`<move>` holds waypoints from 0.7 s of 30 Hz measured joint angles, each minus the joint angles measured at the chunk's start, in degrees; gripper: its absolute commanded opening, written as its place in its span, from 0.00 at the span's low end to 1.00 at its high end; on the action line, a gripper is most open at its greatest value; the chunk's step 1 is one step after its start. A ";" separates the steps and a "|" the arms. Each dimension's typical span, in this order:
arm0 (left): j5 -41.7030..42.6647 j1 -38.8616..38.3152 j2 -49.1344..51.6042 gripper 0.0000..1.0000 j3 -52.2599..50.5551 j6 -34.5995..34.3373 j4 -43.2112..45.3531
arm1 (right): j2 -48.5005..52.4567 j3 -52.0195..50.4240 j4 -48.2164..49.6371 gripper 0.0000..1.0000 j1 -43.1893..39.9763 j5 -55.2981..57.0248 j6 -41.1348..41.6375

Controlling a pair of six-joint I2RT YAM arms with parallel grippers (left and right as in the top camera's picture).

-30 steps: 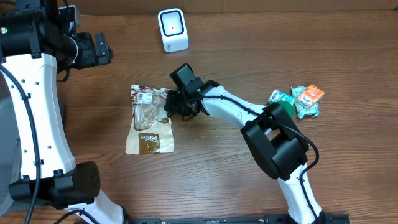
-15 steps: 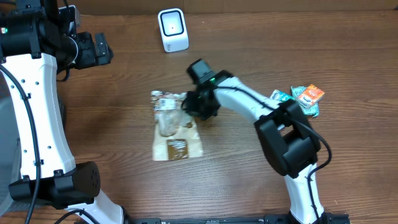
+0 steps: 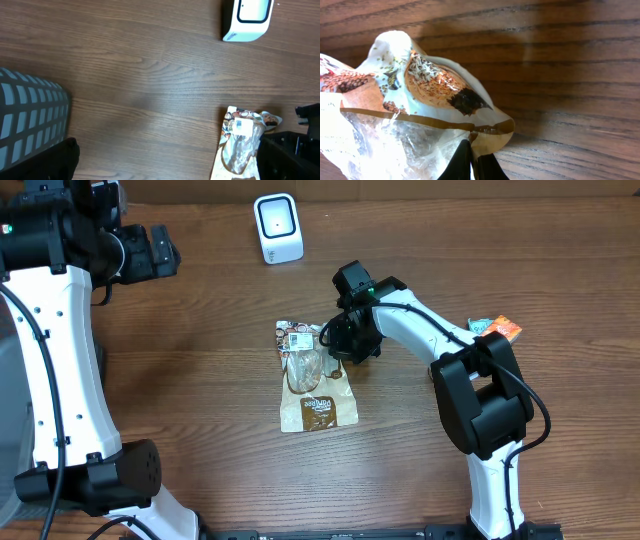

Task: Scan the item barcode

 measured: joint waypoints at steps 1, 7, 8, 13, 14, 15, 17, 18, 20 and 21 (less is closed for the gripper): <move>0.17 0.00 0.00 1.00 0.00 -0.37 0.00 | 0.00 0.00 0.20 0.04 0.00 0.00 -0.13; 4.00 0.00 0.00 0.66 0.00 -3.37 -1.16 | 0.00 -0.22 2.25 0.04 0.00 0.02 -0.46; 4.92 -0.02 0.00 0.33 0.00 -3.58 -1.27 | 0.00 -0.35 2.49 0.04 0.00 0.02 -0.50; 7.39 -1.29 0.28 0.05 -0.94 -4.04 -1.53 | 0.00 -0.76 3.13 0.04 0.00 0.02 -0.59; 7.65 -1.97 0.42 0.04 -1.99 -4.11 -1.27 | -0.02 -0.76 3.17 0.04 0.00 -0.02 -0.59; 7.87 -2.60 0.46 0.04 -3.39 -4.13 -0.74 | -0.02 -0.76 3.26 0.04 0.00 -0.02 -0.59; 8.24 -3.93 0.66 0.05 -7.13 -4.35 0.81 | -0.02 -0.83 3.52 0.04 0.00 -0.02 -0.61; 8.48 -4.55 0.83 0.05 -9.20 -4.42 1.66 | -0.02 -0.87 3.54 0.04 0.00 0.00 -0.59; 9.42 -5.84 1.14 0.04 -14.16 -4.52 4.20 | -0.02 -0.87 3.58 0.04 0.02 0.00 -0.59; 9.94 -6.38 1.31 0.04 -16.61 -4.52 5.64 | -0.02 -0.87 3.63 0.04 0.00 -0.02 -0.59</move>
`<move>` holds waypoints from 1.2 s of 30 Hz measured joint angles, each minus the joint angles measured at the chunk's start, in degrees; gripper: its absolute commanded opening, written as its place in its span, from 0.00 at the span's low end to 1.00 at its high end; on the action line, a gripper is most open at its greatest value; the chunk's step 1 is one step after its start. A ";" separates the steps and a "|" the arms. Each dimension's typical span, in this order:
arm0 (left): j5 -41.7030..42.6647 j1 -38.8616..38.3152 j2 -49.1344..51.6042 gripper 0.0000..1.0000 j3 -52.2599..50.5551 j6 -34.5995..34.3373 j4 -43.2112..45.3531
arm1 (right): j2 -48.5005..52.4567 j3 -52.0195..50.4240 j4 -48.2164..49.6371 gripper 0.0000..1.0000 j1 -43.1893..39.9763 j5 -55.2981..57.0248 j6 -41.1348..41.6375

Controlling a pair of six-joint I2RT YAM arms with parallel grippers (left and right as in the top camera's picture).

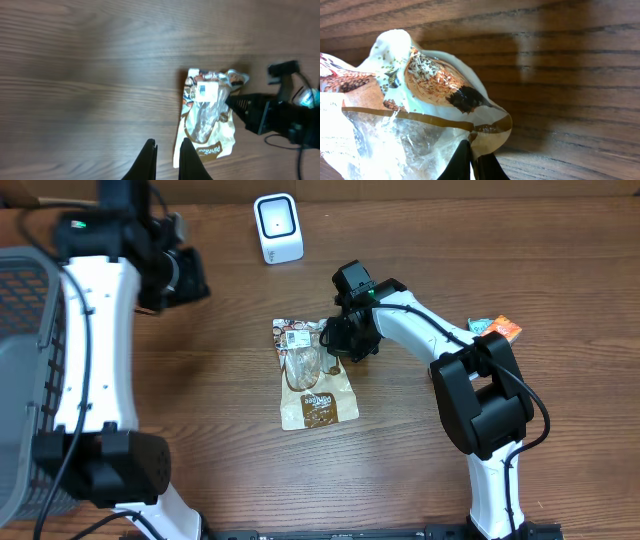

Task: Scan the item barcode

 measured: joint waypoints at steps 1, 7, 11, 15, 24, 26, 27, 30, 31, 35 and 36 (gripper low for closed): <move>0.94 -0.68 0.11 0.04 -3.17 0.00 2.25 | 0.00 0.00 0.04 0.04 0.00 0.00 -0.02; 7.02 -5.03 0.52 0.04 -20.74 -0.79 18.91 | -0.04 -0.11 0.55 0.04 0.00 -0.09 -0.02; 9.70 -8.92 0.90 0.04 -31.30 -3.21 30.95 | -0.09 -0.17 0.68 0.05 0.00 -0.11 0.02; 11.56 -11.74 1.05 0.04 -39.23 -6.45 40.72 | -0.09 -0.24 0.79 0.12 0.00 -0.20 -0.02; 17.09 -12.17 1.05 0.04 -47.87 -9.42 50.47 | -0.20 -0.26 0.87 0.25 0.02 -0.22 0.13; 17.44 -12.17 1.05 0.04 -49.42 -9.68 52.00 | -0.35 -0.26 1.07 0.30 0.00 -0.83 0.15; 17.55 -12.17 1.07 0.04 -50.18 -9.94 52.74 | -0.42 -0.26 1.14 0.31 0.04 -1.05 0.09; 17.86 -12.17 1.86 0.04 -51.30 -10.29 54.16 | -0.50 -0.26 0.72 0.33 -0.17 -2.67 -0.52; 18.08 -12.17 2.62 0.04 -51.32 -10.32 54.45 | -0.50 -0.26 0.31 0.34 -0.42 -3.58 -0.92; 21.05 -11.76 5.79 0.04 -51.25 -10.47 55.25 | -0.50 -0.17 -2.71 0.44 -2.71 -8.15 -3.78; 21.84 -11.74 6.21 0.04 -51.10 -10.47 55.52 | -0.50 -0.13 -3.63 0.45 -3.56 -9.03 -4.74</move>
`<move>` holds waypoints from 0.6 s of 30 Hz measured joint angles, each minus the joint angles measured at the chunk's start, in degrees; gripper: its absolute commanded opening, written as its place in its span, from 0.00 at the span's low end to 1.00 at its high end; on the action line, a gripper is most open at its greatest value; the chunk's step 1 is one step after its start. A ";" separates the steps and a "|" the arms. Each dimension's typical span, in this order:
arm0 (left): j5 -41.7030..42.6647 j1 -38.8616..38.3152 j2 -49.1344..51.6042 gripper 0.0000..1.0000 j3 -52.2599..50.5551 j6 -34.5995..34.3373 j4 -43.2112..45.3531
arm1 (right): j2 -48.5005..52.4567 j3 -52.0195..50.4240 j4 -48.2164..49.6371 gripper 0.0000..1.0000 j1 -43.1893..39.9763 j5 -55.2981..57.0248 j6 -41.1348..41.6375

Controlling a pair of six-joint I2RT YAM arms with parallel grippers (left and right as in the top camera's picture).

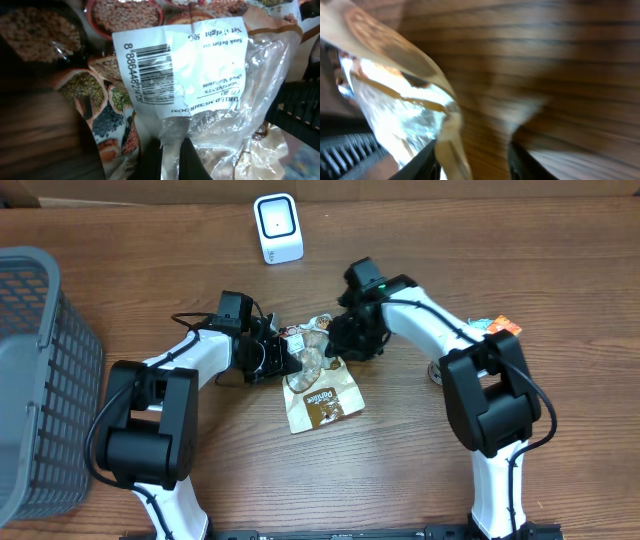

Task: Scan the item barcode

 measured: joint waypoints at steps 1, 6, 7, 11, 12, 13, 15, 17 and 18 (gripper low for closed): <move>0.90 0.09 0.44 0.04 0.09 0.00 0.42 | 0.00 0.07 -0.87 0.46 -0.94 -1.01 -1.16; 3.96 0.50 1.64 0.04 0.37 0.00 1.36 | 0.00 0.37 -4.09 0.57 -5.49 -5.99 -7.43; 4.28 0.61 1.77 0.04 0.37 -0.02 1.38 | 0.00 0.39 -4.44 0.59 -6.23 -7.08 -8.79; 4.76 0.83 1.95 0.04 0.37 -0.02 1.46 | 0.00 0.44 -4.59 0.60 -6.93 -9.75 -12.13; 4.90 0.85 1.97 0.04 0.37 -0.02 1.49 | 0.00 0.37 -3.89 0.60 -6.80 -10.38 -12.70; 4.96 0.87 2.01 0.04 0.37 0.00 1.49 | 0.00 0.20 -3.04 0.60 -6.60 -10.91 -13.05; 5.01 0.92 2.03 0.04 0.37 0.02 1.46 | -0.22 -1.81 0.11 0.60 -5.99 -12.68 -13.68; 5.03 0.98 2.03 0.04 0.37 0.04 1.40 | -0.28 -4.11 2.45 0.59 -5.57 -14.32 -13.84; 5.09 0.98 2.08 0.04 0.37 0.07 1.38 | -0.33 -5.68 3.87 0.59 -5.35 -15.96 -13.94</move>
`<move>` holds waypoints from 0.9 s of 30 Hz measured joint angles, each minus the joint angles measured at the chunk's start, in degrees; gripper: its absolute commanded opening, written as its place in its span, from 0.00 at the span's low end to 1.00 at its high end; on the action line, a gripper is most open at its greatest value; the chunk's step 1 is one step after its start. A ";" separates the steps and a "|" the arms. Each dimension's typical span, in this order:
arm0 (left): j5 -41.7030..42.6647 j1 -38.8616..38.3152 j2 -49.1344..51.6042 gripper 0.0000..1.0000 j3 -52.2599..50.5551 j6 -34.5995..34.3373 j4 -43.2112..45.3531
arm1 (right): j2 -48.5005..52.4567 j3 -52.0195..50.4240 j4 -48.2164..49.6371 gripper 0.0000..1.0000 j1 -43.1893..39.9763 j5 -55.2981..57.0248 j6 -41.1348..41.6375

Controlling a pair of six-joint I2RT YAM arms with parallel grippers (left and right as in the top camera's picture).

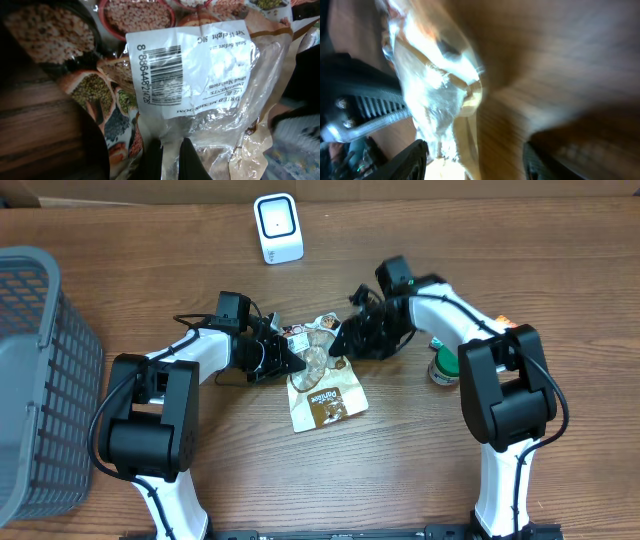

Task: Scan the item barcode
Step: 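Lift the mushroom bag and carry it toward the scanner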

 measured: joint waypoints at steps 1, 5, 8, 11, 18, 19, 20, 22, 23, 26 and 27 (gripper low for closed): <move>0.11 0.02 0.00 0.04 0.00 0.09 0.00 | -0.13 -1.44 1.03 0.58 0.13 -2.29 0.04; 0.33 0.15 0.07 0.04 0.00 0.13 0.04 | -0.44 -4.37 2.82 0.46 0.68 -6.73 1.03; 0.48 0.26 0.11 0.04 0.00 0.13 0.04 | -0.44 -5.11 3.02 0.34 1.11 -7.21 2.54; 0.57 0.31 0.15 0.04 0.00 0.13 0.04 | -0.44 -5.16 4.17 0.15 2.05 -7.61 4.26; 0.48 0.81 0.15 0.04 0.50 0.13 -1.25 | -0.44 -5.22 5.92 0.04 3.52 -6.69 7.72; 0.22 1.14 0.15 0.04 0.87 0.17 -2.12 | -0.44 -5.22 6.08 0.04 3.58 -6.69 7.89; -0.20 1.33 0.15 0.04 1.33 0.39 -3.28 | -0.44 -5.22 6.14 0.04 3.63 -6.73 8.02; -1.09 1.92 0.02 0.04 2.49 1.14 -6.25 | -0.44 -5.22 6.34 0.04 3.67 -6.73 8.22; -2.14 2.45 -0.28 0.04 3.21 1.68 -8.31 | -0.44 -5.22 6.38 0.04 3.67 -6.75 8.20; -5.07 4.85 -2.95 0.04 5.81 3.21 -15.39 | -0.44 -5.22 6.56 0.04 3.65 -6.97 8.17; -6.16 6.08 -4.98 0.04 7.37 3.96 -18.36 | -0.44 -5.22 6.60 0.04 3.65 -7.08 8.11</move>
